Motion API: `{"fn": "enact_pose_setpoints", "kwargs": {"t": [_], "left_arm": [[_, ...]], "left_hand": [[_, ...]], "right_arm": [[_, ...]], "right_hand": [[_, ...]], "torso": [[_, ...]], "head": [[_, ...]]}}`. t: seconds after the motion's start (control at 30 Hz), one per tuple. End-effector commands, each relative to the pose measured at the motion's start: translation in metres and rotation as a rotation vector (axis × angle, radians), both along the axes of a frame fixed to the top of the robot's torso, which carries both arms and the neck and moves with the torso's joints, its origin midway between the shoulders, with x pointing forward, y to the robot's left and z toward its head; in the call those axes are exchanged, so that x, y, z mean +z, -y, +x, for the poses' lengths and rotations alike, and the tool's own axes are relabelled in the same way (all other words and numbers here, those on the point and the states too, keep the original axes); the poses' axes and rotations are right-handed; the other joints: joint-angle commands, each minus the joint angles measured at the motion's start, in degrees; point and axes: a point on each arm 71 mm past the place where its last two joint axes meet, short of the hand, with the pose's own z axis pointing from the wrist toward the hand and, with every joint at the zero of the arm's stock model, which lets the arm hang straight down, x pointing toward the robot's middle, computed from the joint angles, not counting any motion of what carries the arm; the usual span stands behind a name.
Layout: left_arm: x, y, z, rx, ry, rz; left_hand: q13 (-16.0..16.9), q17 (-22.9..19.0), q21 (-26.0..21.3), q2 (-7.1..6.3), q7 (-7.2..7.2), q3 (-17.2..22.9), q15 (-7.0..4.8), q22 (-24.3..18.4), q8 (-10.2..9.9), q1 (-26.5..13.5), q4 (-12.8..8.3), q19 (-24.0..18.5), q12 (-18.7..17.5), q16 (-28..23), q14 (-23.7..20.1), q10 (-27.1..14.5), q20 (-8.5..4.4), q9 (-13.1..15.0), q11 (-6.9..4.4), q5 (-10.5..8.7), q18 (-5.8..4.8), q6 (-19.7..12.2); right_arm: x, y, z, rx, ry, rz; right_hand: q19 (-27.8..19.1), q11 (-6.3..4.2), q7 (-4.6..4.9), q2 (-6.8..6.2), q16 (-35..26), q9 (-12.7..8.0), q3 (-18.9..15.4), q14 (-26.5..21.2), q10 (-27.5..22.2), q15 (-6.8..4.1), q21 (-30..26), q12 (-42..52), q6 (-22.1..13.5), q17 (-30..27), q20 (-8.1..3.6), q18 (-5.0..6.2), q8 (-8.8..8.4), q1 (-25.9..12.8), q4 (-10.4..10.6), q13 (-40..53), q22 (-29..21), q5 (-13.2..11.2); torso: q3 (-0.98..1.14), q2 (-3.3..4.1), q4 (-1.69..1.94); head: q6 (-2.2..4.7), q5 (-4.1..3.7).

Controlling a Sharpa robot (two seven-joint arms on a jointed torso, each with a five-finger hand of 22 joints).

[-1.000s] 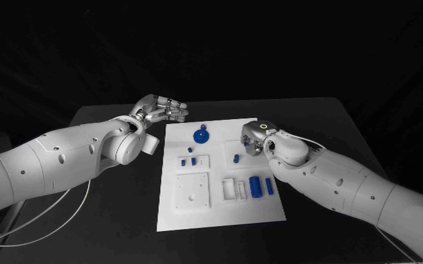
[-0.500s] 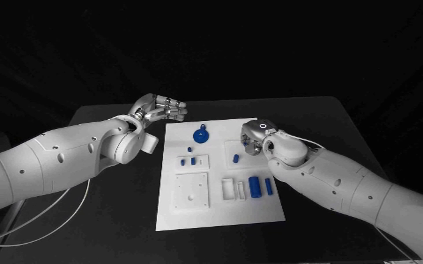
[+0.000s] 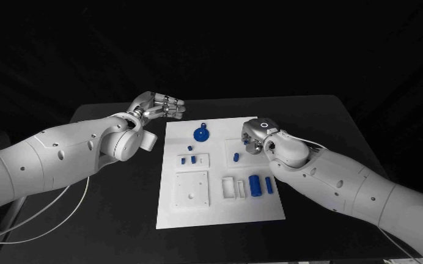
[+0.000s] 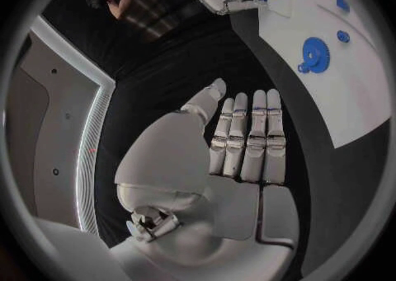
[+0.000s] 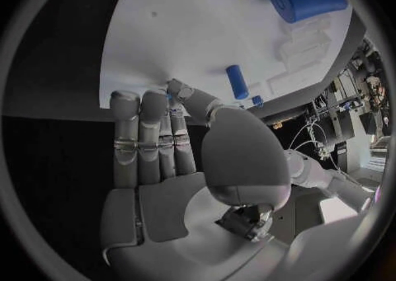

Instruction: Assemble the parts on the task board

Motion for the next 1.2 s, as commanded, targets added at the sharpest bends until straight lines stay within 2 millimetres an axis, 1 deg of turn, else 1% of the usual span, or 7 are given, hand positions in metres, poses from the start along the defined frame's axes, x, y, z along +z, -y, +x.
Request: {"fn": "enact_pose_setpoints", "kwargs": {"t": [0.03,0.47,0.57,0.73,0.83,1.07,1.2], "left_arm": [[0.002,0.001,0.001,-0.009,0.006,-0.014],[0.001,-0.005,0.003,0.007,0.004,-0.011],[0.001,-0.005,0.003,0.007,0.003,-0.012],[0.001,-0.004,0.003,0.005,0.002,-0.014],[0.001,-0.003,0.003,0.003,0.001,-0.016],[0.001,0.000,0.004,-0.002,-0.001,-0.019],[0.001,0.003,0.004,-0.010,-0.003,-0.024]], "left_hand": [[-0.08,-0.08,0.40,0.53,0.14,0.10,0.12,-0.15,-0.18,-0.04,-0.54,0.24,-0.19,-0.28,0.18,-0.03,0.05,0.06,-0.10,0.25,-0.43,-0.52],[-0.08,-0.08,0.46,0.54,0.18,0.19,0.17,-0.28,-0.17,0.05,-0.62,0.12,-0.19,-0.27,0.01,-0.11,0.09,0.05,-0.05,0.43,-0.40,-0.65],[-0.08,-0.08,0.46,0.54,0.18,0.19,0.17,-0.28,-0.17,0.05,-0.62,0.12,-0.19,-0.27,0.01,-0.11,0.09,0.05,-0.05,0.43,-0.40,-0.65],[-0.08,-0.08,0.46,0.54,0.18,0.19,0.17,-0.28,-0.17,0.05,-0.62,0.12,-0.19,-0.27,0.01,-0.11,0.09,0.05,-0.05,0.43,-0.40,-0.65],[-0.08,-0.08,0.50,0.53,0.20,0.22,0.20,-0.36,-0.18,0.09,-0.65,0.07,-0.19,-0.27,-0.09,-0.17,0.11,0.05,-0.04,0.48,-0.37,-0.73],[-0.08,-0.09,0.51,0.53,0.20,0.23,0.23,-0.41,-0.17,0.12,-0.65,0.02,-0.19,-0.28,-0.18,-0.17,0.14,0.05,-0.03,0.47,-0.36,-0.76],[-0.08,-0.09,0.51,0.53,0.20,0.23,0.23,-0.41,-0.17,0.12,-0.65,0.02,-0.19,-0.28,-0.18,-0.17,0.14,0.05,-0.03,0.47,-0.36,-0.76]], "right_arm": [[0.006,0.000,-0.002,0.003,0.043,0.013],[0.039,0.002,-0.010,0.023,0.077,0.126],[0.047,0.001,-0.015,0.035,0.076,0.157],[0.058,-0.011,-0.029,0.083,0.075,0.205],[0.061,-0.022,-0.038,0.118,0.072,0.226],[0.063,-0.047,-0.056,0.189,0.073,0.244],[0.057,-0.061,-0.065,0.227,0.066,0.234]], "right_hand": [[0.13,0.10,0.02,-0.08,-0.34,0.04,0.31,0.29,0.44,-0.31,0.38,0.19,0.42,0.11,-0.40,-0.39,0.35,-0.50,0.09,0.10,3.87,0.50],[0.02,0.02,-0.03,-0.37,-0.56,0.08,0.39,0.44,0.59,-0.36,1.22,0.18,0.61,0.30,-0.45,-0.39,0.34,-0.55,0.48,0.09,3.95,0.48],[0.02,0.02,-0.03,-0.37,-0.56,0.08,0.39,0.44,0.59,-0.36,1.22,0.18,0.61,0.30,-0.45,-0.39,0.34,-0.55,0.48,0.09,3.95,0.48],[-0.04,0.01,-0.04,-0.36,-0.67,0.07,0.05,0.46,0.57,-0.38,1.38,0.18,0.58,0.42,-0.43,-0.27,0.34,-0.43,0.66,0.09,3.95,0.68],[-0.04,0.01,-0.04,-0.36,-0.67,0.07,0.05,0.46,0.57,-0.38,1.38,0.18,0.58,0.42,-0.43,-0.27,0.34,-0.43,0.66,0.09,3.95,0.68],[-0.08,0.03,-0.01,-0.34,-0.75,0.06,-0.15,0.48,0.52,-0.37,1.44,0.18,0.54,0.51,-0.41,-0.24,0.34,-0.36,0.74,0.09,3.95,0.90],[-0.11,0.04,0.00,-0.35,-0.79,0.06,-0.21,0.47,0.51,-0.36,1.45,0.18,0.55,0.55,-0.40,-0.22,0.35,-0.33,0.74,0.09,3.95,1.13]], "torso": [[-0.05,-0.03,-0.01],[-0.09,-0.01,-0.02],[-0.12,-0.04,-0.08],[-0.06,-0.12,-0.23],[-0.07,-0.18,-0.27],[-0.22,-0.20,-0.18],[-0.29,-0.13,-0.10]], "head": [[-0.01,0.02],[0.10,0.20],[0.08,0.57],[0.05,1.59],[-0.11,2.62],[-0.23,3.94],[-0.65,5.24]]}}
